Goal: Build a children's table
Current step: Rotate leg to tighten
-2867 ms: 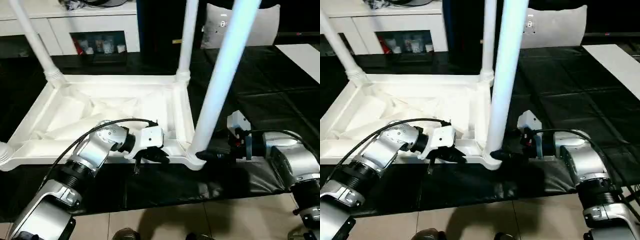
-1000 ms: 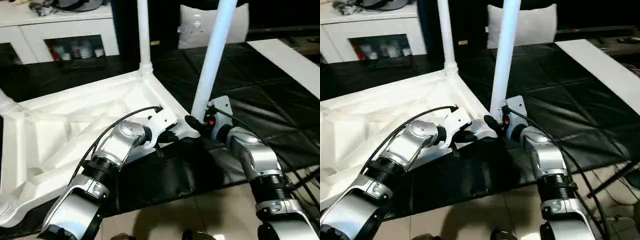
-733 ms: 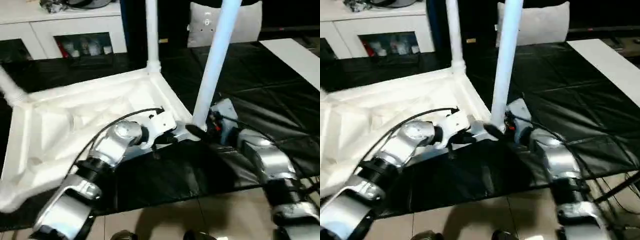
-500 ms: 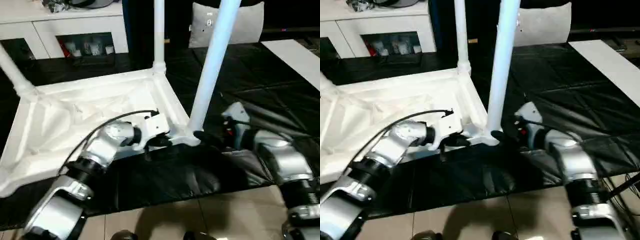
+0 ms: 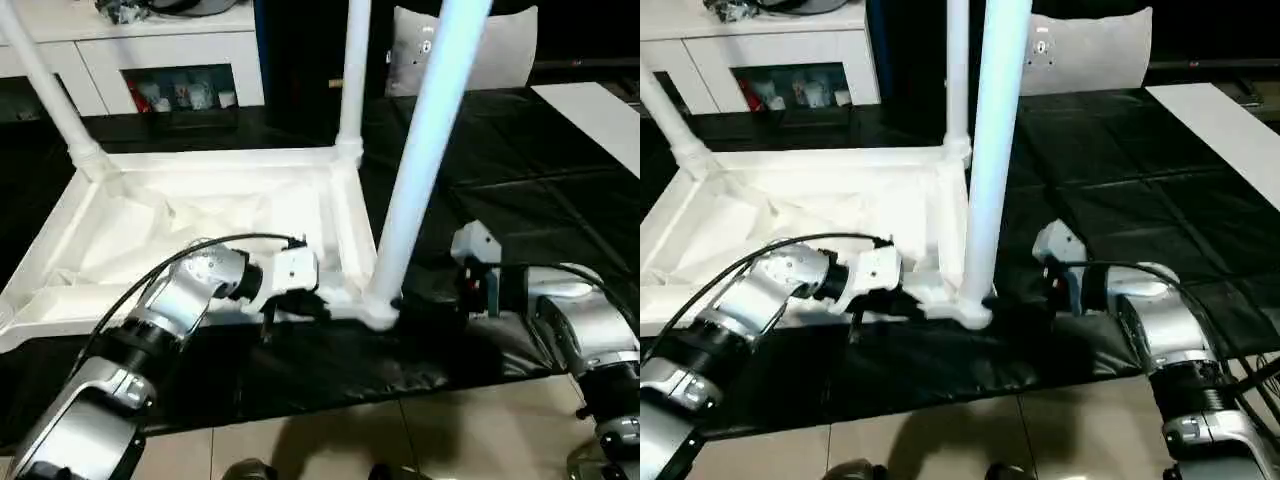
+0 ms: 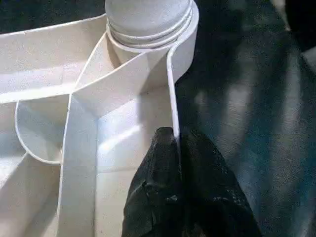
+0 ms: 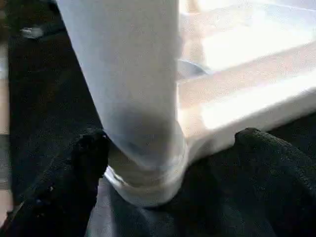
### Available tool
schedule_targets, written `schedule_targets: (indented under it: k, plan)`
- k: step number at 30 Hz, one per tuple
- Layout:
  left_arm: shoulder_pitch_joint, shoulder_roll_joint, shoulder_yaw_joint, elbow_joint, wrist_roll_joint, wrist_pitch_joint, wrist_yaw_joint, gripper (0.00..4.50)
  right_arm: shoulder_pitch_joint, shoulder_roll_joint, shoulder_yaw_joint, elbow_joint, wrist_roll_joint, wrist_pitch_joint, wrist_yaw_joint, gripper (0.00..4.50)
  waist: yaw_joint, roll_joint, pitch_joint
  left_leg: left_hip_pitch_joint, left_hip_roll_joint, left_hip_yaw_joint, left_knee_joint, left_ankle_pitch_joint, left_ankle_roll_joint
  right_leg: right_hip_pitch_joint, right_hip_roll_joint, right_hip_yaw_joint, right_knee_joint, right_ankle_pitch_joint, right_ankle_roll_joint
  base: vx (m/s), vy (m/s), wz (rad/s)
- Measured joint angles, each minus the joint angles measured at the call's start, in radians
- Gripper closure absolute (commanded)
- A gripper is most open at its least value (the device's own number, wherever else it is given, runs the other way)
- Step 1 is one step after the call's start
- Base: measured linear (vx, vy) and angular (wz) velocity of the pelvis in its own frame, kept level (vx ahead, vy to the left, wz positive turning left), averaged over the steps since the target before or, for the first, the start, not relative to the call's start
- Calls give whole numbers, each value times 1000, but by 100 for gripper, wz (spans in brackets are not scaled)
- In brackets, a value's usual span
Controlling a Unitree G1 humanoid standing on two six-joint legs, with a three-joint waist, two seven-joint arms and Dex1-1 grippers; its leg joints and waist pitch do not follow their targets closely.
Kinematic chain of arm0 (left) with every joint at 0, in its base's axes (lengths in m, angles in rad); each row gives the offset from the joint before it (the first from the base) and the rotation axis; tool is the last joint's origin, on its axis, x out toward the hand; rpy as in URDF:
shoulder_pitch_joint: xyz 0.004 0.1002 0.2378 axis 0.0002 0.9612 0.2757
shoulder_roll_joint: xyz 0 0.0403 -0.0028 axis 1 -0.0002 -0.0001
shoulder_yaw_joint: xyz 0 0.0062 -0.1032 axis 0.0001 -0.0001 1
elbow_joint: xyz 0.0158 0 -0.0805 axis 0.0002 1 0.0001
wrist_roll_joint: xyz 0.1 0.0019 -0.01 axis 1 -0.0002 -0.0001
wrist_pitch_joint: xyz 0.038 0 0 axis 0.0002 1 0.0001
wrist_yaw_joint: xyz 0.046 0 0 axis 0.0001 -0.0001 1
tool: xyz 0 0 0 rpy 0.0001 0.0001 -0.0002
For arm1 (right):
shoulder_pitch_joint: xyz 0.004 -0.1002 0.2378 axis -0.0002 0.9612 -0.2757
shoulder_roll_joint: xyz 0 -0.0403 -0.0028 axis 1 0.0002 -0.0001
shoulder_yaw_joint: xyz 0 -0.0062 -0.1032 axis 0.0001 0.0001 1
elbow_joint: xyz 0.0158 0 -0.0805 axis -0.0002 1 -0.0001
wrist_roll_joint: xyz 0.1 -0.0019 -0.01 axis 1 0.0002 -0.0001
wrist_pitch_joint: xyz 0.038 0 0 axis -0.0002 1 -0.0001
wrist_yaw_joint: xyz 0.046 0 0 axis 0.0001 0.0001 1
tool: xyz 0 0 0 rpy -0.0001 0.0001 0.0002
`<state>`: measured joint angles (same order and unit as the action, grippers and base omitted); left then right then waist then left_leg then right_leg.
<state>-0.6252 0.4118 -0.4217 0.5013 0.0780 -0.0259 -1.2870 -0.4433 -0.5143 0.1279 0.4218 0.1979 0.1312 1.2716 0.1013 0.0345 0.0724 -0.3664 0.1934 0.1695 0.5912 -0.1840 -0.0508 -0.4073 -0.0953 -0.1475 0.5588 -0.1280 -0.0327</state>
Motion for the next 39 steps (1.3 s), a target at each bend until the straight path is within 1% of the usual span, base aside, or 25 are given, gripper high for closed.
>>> schedule_targets:
  k: [3,5,7,9,10,12,14,15,18,20,23,25,31,36,39]
  plan:
    - [1,5,-9,-8,-2,-6,-15,450,0,0,8,-3,6,1,37,46,8,0,0,0,0,0,1,0,0,0,0,0,0,0,0,0,0,0]
    - [5,7,-11,-17,-2,-10,-16,450,0,0,10,-6,6,1,45,74,10,0,0,0,0,0,1,0,0,0,0,1,0,0,0,0,0,0]
    - [7,8,-11,-21,-1,-11,-16,450,0,0,12,-7,9,5,53,85,10,-1,0,0,0,0,1,0,0,0,0,1,0,0,0,0,0,0]
    - [7,9,-12,-24,-1,-11,-16,450,0,0,15,-8,15,9,59,116,10,-1,0,0,0,0,1,0,0,0,0,1,0,0,0,0,0,0]
    - [7,9,-12,-25,-1,-11,-16,450,0,0,15,-8,17,10,62,116,11,-1,0,0,0,0,1,0,0,0,0,1,0,0,0,0,0,0]
    - [7,9,-13,-26,-1,-11,-17,450,0,2,15,-8,28,11,70,136,11,-1,0,0,0,0,1,0,0,0,0,1,0,0,0,0,0,0]
    - [8,8,-14,-26,0,-12,-17,450,0,5,17,-10,34,11,78,136,11,-1,0,0,0,1,1,0,0,0,0,1,0,0,0,0,0,0]
    - [8,8,-16,-26,0,-12,-17,450,0,5,17,-10,36,10,80,162,12,-1,0,0,0,0,1,0,0,0,0,1,0,0,0,0,0,0]
    - [8,9,-17,-27,0,-13,-17,450,0,7,18,-10,36,10,91,181,12,-1,0,0,0,1,1,0,0,0,0,1,0,0,0,0,0,0]
    - [8,9,-17,-27,0,-13,-17,450,0,11,19,-10,36,10,92,206,12,-1,0,0,0,1,1,0,0,0,0,1,0,0,0,0,0,0]
    - [8,10,-17,-27,0,-13,-17,450,0,14,21,-10,36,11,100,225,11,-1,0,0,0,1,1,0,0,0,0,1,0,0,0,0,0,0]
    - [8,11,-18,-27,1,-13,-17,450,0,14,22,-10,36,11,101,246,11,-1,0,0,0,1,1,0,0,0,0,1,0,0,0,0,0,0]
    - [19,9,-17,-47,0,-7,-17,450,6,19,24,-15,42,15,103,257,10,-1,-1,0,0,1,1,0,0,0,0,1,0,0,0,0,0,0]
    - [23,-8,-5,-53,-7,49,-15,450,41,30,5,-63,47,58,69,257,12,-1,-1,2,0,1,1,0,0,2,0,1,0,0,0,0,0,0]
    - [24,-29,21,-45,-3,114,28,450,50,63,-16,-70,41,86,-21,257,5,-1,-1,7,-1,1,1,0,-1,5,0,1,0,0,0,0,0,0]
